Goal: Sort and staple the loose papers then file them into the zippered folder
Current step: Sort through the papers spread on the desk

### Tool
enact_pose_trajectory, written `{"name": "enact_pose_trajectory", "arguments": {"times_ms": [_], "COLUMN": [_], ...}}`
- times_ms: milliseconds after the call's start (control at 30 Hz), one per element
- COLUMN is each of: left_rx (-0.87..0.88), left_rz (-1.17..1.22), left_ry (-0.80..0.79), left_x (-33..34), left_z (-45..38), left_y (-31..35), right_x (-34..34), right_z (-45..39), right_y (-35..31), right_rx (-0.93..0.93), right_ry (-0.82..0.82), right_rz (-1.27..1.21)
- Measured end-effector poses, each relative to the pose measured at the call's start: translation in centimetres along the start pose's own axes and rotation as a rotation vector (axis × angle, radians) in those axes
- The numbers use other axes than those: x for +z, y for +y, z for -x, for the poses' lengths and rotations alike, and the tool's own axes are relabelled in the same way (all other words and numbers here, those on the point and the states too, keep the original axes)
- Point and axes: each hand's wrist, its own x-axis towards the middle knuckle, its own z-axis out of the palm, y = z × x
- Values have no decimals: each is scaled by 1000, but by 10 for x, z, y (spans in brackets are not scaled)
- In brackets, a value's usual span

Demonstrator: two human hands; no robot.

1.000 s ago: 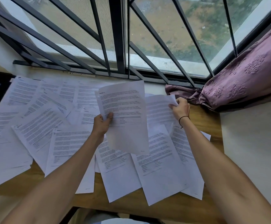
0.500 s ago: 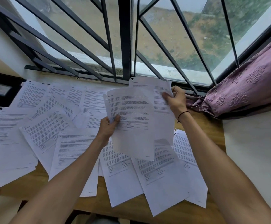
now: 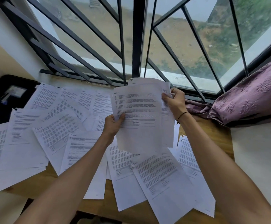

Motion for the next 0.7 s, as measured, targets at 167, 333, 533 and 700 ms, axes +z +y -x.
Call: {"name": "enact_pose_trajectory", "arguments": {"times_ms": [167,333,533,700], "left_rx": [-15,-19,20,71], "left_rz": [22,21,-60,-254], "left_ry": [27,40,77,43], "left_x": [-7,-15,-35,-40], "left_z": [-3,-8,-8,-5], "left_y": [10,19,21,15], "right_x": [21,44,56,77], "right_z": [1,8,27,40], "right_y": [-12,-30,-33,-15], "right_rx": [33,76,11,-182], "right_ry": [-83,-119,-253,-78], "right_rz": [-50,-160,-211,-98]}}
